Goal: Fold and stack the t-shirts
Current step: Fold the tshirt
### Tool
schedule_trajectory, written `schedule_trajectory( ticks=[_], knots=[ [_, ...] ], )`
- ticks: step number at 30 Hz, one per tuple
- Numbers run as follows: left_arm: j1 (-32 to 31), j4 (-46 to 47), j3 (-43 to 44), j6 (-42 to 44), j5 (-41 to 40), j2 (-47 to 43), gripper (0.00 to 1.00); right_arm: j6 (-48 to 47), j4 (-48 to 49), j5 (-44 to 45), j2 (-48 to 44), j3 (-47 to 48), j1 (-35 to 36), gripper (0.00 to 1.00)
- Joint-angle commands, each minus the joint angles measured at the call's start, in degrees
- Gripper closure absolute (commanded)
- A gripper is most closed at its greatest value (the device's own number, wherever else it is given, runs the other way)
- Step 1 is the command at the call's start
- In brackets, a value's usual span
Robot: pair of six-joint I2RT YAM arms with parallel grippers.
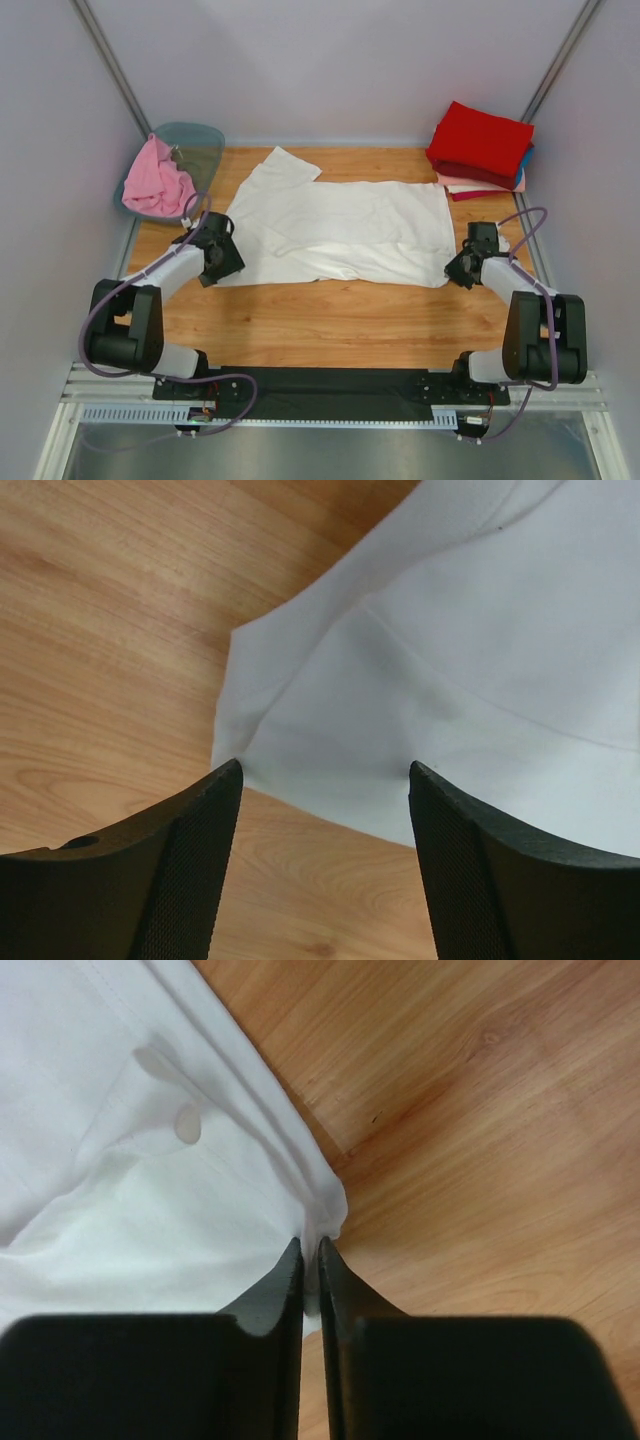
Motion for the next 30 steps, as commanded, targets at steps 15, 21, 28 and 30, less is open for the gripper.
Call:
schedule_trajectory(
  ticks=[15,21,28,30],
  knots=[
    [0.9,3.3,1.9,0.1,-2.8,7.4,1.00,0.1,0.0,0.4,-1.4,0.8,-0.8,1.00],
    [0.8,-2.5,0.8,-1.5,-4.2,-6.3,1.00,1.9,-4.5,3.4,-9.8,-0.7,-4.3,1.00],
    [0.9,-10.2,-0.5,-3.1,-6.5,-19.0,1.00,3.3,-9.6,4.7,-18.2,-2.9,-5.2,1.00],
    [0.9,-11.1,-1.9,-3.4,-5.5,-20.0,1.00,3.9,-9.8,4.4,-18.5,-4.2,-5.2,0.99]
  ],
)
